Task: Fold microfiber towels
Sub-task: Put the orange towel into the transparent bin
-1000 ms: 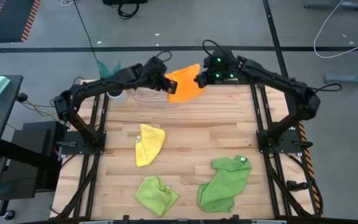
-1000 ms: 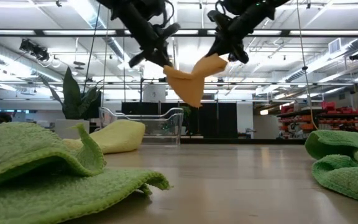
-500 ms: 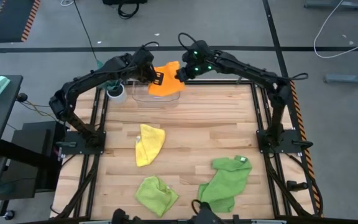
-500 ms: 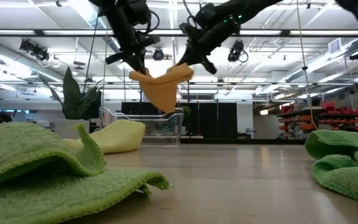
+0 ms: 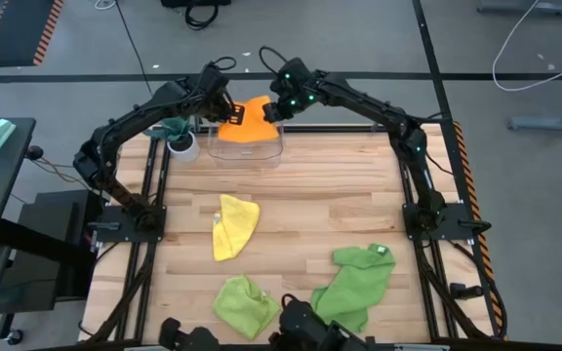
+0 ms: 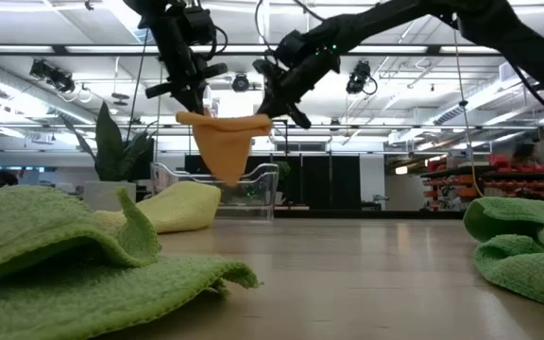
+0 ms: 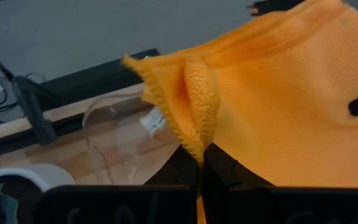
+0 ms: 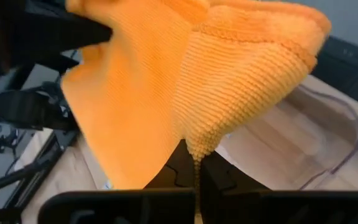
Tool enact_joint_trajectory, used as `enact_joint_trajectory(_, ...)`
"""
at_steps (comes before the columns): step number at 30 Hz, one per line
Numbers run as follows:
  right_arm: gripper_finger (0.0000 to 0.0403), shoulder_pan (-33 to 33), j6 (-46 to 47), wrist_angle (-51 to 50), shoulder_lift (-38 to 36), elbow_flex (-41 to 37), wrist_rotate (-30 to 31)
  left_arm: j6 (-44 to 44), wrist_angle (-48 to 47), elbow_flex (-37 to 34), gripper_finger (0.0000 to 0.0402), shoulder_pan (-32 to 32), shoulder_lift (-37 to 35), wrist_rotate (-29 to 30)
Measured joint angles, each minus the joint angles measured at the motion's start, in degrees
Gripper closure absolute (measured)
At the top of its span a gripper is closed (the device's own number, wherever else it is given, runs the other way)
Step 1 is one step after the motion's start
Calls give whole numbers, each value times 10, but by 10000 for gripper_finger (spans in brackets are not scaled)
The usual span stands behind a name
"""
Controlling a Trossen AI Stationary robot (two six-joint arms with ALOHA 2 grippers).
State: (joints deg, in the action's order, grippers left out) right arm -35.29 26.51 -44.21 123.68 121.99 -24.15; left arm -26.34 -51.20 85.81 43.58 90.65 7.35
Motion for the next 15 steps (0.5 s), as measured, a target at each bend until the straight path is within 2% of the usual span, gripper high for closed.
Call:
enact_joint_trajectory(9,403,-2,-1,-10,38,0,-14,2,-10,-1,394,14,7,4)
enact_joint_trajectory(15,403,-3,-2,-6,42,1,-15,18,-18,-1,394,11,56,1)
